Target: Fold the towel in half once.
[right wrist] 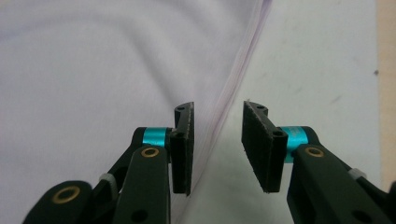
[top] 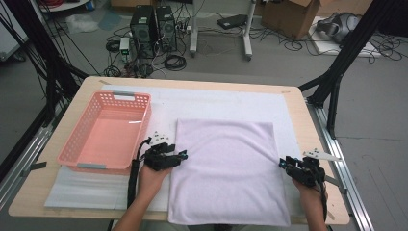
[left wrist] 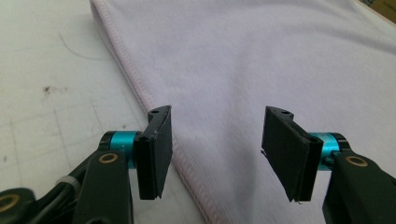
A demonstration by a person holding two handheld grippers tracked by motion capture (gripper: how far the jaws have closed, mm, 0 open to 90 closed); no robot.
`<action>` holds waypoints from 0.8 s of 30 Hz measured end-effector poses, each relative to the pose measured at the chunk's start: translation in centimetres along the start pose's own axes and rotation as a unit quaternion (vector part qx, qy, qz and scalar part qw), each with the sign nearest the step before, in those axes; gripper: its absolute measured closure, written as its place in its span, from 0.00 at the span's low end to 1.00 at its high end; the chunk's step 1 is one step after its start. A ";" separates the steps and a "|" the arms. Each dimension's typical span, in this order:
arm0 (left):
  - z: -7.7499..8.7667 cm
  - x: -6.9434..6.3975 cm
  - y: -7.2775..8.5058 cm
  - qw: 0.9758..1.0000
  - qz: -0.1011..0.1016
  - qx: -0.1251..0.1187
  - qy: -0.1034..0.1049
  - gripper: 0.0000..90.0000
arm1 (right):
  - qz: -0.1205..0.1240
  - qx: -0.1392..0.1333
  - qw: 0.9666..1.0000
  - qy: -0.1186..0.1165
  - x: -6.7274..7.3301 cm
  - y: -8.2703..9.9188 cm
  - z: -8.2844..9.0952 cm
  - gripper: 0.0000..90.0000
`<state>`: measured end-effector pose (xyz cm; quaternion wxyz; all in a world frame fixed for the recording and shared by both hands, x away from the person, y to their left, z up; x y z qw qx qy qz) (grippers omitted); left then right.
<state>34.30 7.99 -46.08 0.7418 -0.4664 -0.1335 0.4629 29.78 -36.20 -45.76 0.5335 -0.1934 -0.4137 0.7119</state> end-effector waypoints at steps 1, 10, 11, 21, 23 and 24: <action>-0.2 0.1 -0.3 1.000 0.000 -0.009 -0.003 0.48 | 0.002 -0.002 1.000 0.000 -0.3 -0.4 -0.2 0.70; -3.1 2.8 -2.6 0.999 0.017 0.007 -0.048 0.47 | 0.016 0.018 1.000 0.007 -1.5 -3.7 -4.2 0.60; -3.3 3.1 -2.9 0.999 0.016 0.003 -0.051 0.47 | 0.018 0.019 1.000 0.006 -1.7 -3.9 -4.6 0.59; -5.6 5.1 -4.3 0.998 0.026 0.002 -0.058 0.52 | 0.018 0.036 0.999 -0.001 -2.7 -4.9 -7.5 0.61; -6.1 5.4 -4.5 0.998 0.030 0.010 -0.062 0.54 | 0.017 0.041 0.999 0.001 -2.8 -5.3 -8.1 0.63; -6.3 5.5 -4.6 0.998 0.033 0.010 -0.058 0.55 | 0.019 0.038 0.999 0.003 -2.8 -5.5 -8.3 0.64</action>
Point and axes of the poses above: each handheld gripper's, and its own axes: z roughly backward along the jaws, y roughly out of its underside, x roughly to its left, the point moved 3 cm from there along -z, roughly forward along the jaws
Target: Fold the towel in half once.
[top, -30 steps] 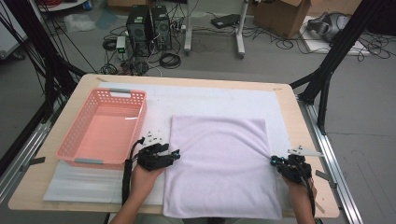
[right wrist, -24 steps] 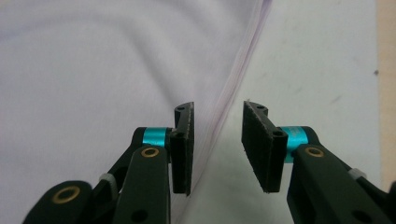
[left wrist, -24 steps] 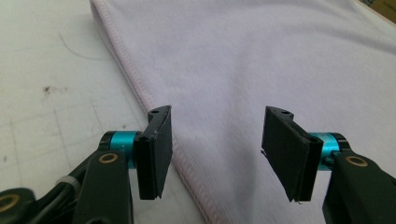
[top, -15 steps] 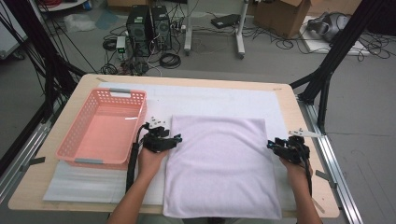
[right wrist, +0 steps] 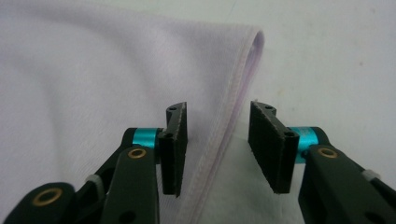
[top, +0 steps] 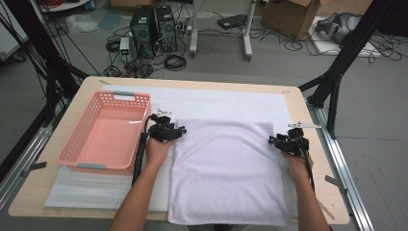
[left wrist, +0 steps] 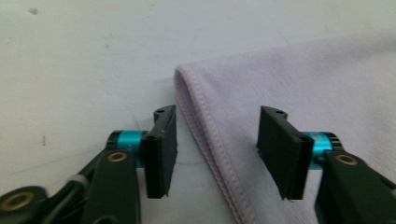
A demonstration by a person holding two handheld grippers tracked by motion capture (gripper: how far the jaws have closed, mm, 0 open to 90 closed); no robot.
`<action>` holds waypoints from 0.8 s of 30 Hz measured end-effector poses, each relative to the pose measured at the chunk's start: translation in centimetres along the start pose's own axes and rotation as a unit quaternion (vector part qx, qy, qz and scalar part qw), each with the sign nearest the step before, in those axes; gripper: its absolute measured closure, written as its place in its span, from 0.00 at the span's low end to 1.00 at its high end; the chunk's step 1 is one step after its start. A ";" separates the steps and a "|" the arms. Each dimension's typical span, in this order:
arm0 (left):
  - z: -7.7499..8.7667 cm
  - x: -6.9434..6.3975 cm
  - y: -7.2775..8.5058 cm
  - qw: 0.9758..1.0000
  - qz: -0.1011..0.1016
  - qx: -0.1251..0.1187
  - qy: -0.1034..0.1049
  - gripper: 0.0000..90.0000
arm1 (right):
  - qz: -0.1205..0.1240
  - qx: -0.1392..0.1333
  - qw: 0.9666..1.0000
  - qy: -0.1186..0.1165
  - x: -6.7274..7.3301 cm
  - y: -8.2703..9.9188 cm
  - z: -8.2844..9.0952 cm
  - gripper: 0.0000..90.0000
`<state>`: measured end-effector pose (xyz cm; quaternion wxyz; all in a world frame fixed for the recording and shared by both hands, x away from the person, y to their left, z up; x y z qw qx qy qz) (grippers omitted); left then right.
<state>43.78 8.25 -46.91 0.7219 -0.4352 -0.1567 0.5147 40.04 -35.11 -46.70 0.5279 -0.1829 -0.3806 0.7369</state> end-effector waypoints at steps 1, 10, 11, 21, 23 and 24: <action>-0.2 0.0 -0.2 1.000 -0.002 0.001 -0.001 0.55 | -0.003 0.004 1.000 0.000 -0.1 -0.2 -0.2 0.64; -1.0 -1.0 -0.5 0.999 -0.041 0.012 0.003 0.95 | -0.039 0.006 0.999 -0.008 -0.4 -1.1 -1.4 0.96; -0.9 -0.7 -0.5 1.000 -0.024 0.008 0.002 0.95 | -0.036 0.007 0.999 -0.007 -0.4 -1.2 -1.4 0.97; -0.4 -0.2 -2.0 0.995 0.017 -0.097 -0.005 0.96 | -0.004 -0.054 0.998 0.023 -1.1 -3.3 -0.6 0.97; -0.5 0.1 -2.0 0.994 0.017 -0.106 -0.004 0.95 | 0.003 -0.067 0.997 0.028 -1.1 -3.9 -0.6 0.97; -0.6 0.3 -1.9 0.994 0.019 -0.109 -0.001 0.95 | 0.003 -0.069 0.997 0.029 -1.1 -4.2 -0.8 0.97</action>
Point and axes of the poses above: each handheld gripper's, and its own axes: z roughly backward along the jaws, y roughly out of its underside, x roughly to its left, the point moved 3 cm from there along -z, roughly forward along the jaws
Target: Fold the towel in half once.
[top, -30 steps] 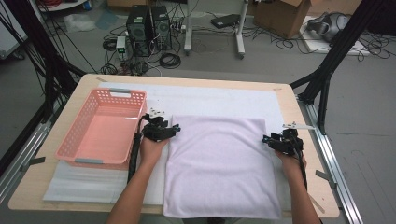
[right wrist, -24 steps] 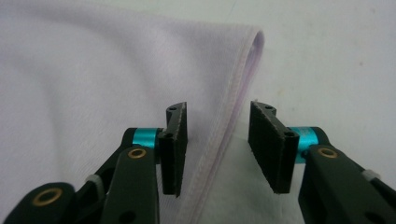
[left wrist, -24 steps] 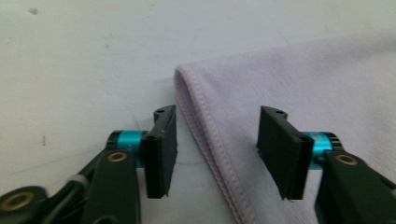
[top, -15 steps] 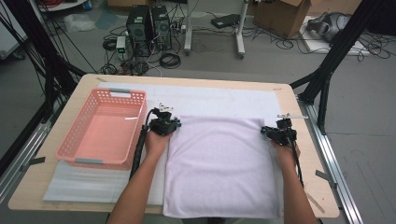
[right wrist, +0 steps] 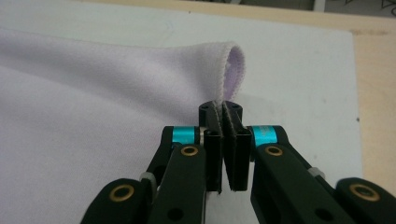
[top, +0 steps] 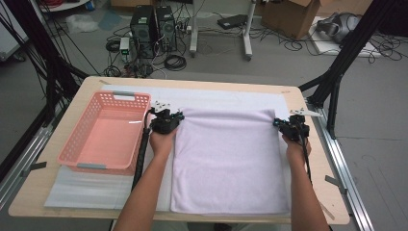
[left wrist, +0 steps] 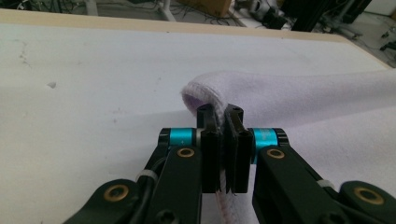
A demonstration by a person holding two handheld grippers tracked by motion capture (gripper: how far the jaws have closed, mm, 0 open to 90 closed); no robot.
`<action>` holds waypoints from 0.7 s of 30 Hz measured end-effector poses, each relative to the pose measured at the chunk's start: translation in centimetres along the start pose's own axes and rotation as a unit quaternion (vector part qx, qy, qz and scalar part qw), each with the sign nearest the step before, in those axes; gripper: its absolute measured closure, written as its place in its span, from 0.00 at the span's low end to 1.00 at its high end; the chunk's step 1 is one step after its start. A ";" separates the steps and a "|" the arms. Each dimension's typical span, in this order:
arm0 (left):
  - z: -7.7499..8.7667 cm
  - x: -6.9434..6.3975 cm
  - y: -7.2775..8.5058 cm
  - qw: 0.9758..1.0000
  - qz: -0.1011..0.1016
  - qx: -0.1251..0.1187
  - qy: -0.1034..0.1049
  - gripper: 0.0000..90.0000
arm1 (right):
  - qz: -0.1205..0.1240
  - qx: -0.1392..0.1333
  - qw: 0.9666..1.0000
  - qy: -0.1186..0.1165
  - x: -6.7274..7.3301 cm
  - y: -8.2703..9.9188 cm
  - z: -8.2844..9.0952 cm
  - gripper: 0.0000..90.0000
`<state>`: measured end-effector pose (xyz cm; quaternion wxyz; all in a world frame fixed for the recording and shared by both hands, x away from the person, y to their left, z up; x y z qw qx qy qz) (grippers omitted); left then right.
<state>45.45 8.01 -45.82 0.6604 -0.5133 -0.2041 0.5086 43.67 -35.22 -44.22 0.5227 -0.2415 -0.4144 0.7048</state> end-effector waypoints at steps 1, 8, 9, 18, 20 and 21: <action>-0.2 0.1 0.2 1.000 0.005 0.000 0.004 0.95 | -0.001 0.004 1.000 0.004 0.0 -0.1 -0.3 0.97; 0.2 0.7 0.4 0.999 0.021 0.027 0.009 0.55 | -0.032 0.032 0.999 0.022 -0.4 0.6 -1.1 0.71; 0.3 0.6 0.5 0.999 0.022 0.032 0.017 0.52 | -0.025 0.031 0.999 0.023 -0.5 0.6 -0.8 0.71; 1.6 -1.1 0.4 0.996 0.007 0.037 0.075 0.37 | 0.004 0.021 1.000 -0.020 0.0 1.6 2.8 0.61; 2.1 -1.4 0.4 0.996 0.007 0.028 0.081 0.32 | 0.000 0.015 0.999 -0.031 0.0 1.9 3.7 0.55; 2.3 -1.4 0.4 0.996 0.002 0.025 0.081 0.29 | 0.003 0.016 0.999 -0.039 0.0 2.0 4.1 0.53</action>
Point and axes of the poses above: each handheld gripper's, and its own axes: z roughly backward along the jaws, y roughly out of its underside, x roughly to its left, the point moved 3 cm from there along -z, roughly forward along the jaws
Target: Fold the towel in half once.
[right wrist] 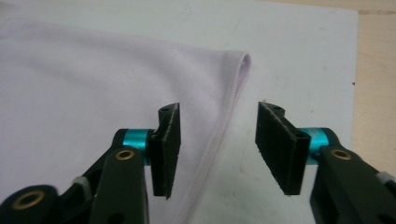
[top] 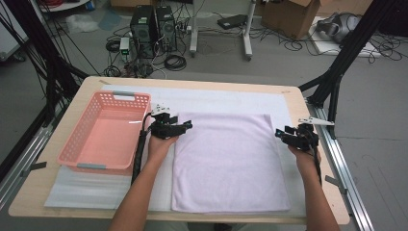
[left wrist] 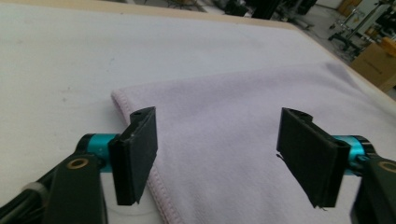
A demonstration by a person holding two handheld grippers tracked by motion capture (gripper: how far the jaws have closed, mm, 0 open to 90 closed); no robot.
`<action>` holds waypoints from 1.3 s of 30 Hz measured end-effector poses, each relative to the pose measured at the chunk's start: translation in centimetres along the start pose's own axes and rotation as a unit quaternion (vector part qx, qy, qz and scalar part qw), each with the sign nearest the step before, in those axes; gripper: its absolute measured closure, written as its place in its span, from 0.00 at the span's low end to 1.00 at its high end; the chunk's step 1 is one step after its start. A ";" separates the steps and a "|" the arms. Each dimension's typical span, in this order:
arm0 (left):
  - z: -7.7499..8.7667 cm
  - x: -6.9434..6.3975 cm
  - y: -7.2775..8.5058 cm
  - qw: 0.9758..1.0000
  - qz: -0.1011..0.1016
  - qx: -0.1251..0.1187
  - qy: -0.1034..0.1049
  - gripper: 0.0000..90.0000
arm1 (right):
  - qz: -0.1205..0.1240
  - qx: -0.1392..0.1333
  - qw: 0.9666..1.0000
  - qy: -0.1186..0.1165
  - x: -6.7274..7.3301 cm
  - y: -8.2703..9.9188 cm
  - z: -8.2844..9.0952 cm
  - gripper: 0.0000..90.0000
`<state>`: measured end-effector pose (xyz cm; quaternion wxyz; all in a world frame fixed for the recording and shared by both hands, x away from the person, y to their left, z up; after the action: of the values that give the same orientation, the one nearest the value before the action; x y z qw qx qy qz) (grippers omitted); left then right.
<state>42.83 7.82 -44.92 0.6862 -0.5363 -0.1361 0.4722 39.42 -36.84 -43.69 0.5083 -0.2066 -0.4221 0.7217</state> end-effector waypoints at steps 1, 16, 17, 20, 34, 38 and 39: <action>0.3 -0.2 0.0 1.000 0.000 -0.001 0.002 0.26 | 0.003 -0.001 1.000 -0.005 0.0 0.1 0.4 0.49; 2.8 -1.9 -1.1 0.999 -0.035 -0.007 0.031 0.23 | 0.059 -0.023 0.997 -0.037 1.2 1.0 3.2 0.30; 2.9 -1.9 -1.1 0.999 -0.038 -0.006 0.033 0.23 | 0.061 -0.026 0.997 -0.036 1.3 0.9 3.3 0.30; 3.1 -2.1 -1.1 0.998 -0.042 -0.006 0.043 0.23 | 0.068 -0.037 0.996 -0.041 1.5 0.8 3.5 0.28; 3.8 -2.8 0.6 0.995 -0.066 -0.027 0.063 0.27 | 0.073 -0.056 0.994 -0.055 2.0 0.1 4.0 0.28; 3.7 -2.7 0.6 0.996 -0.060 -0.027 0.059 0.27 | 0.066 -0.054 0.995 -0.054 1.9 0.1 4.0 0.28; 3.7 -2.6 0.5 0.996 -0.060 -0.028 0.056 0.27 | 0.066 -0.054 0.995 -0.054 1.9 0.1 4.0 0.28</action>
<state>38.66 7.96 -43.12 0.7044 -0.5717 -0.1426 0.3958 35.69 -36.74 -41.26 0.4239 -0.2217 -0.4730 0.7399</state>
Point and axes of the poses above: each handheld gripper's, and its own axes: z roughly backward along the jaws, y roughly out of its underside, x roughly to its left, the point moved 3 cm from there along -z, roughly forward along the jaws
